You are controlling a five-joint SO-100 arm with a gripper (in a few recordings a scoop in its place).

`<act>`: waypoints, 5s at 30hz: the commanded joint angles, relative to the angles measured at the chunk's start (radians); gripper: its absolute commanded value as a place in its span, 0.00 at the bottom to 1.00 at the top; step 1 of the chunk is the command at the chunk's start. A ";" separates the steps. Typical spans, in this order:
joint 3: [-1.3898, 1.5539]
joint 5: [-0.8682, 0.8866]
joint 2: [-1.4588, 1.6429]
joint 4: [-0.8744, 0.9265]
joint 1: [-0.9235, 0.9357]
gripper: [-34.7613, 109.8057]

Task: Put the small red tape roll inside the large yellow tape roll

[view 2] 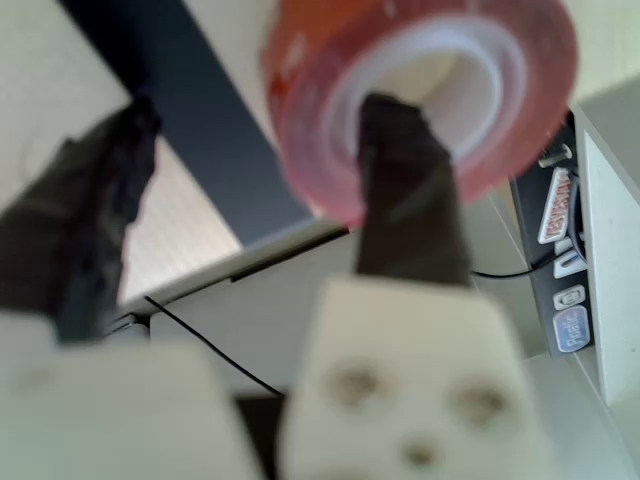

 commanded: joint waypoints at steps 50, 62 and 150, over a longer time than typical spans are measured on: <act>-2.381 0.322 -0.965 0.436 -1.035 0.24; -2.382 0.322 -1.135 0.272 -1.060 0.24; -0.112 0.561 0.308 0.005 -0.937 0.24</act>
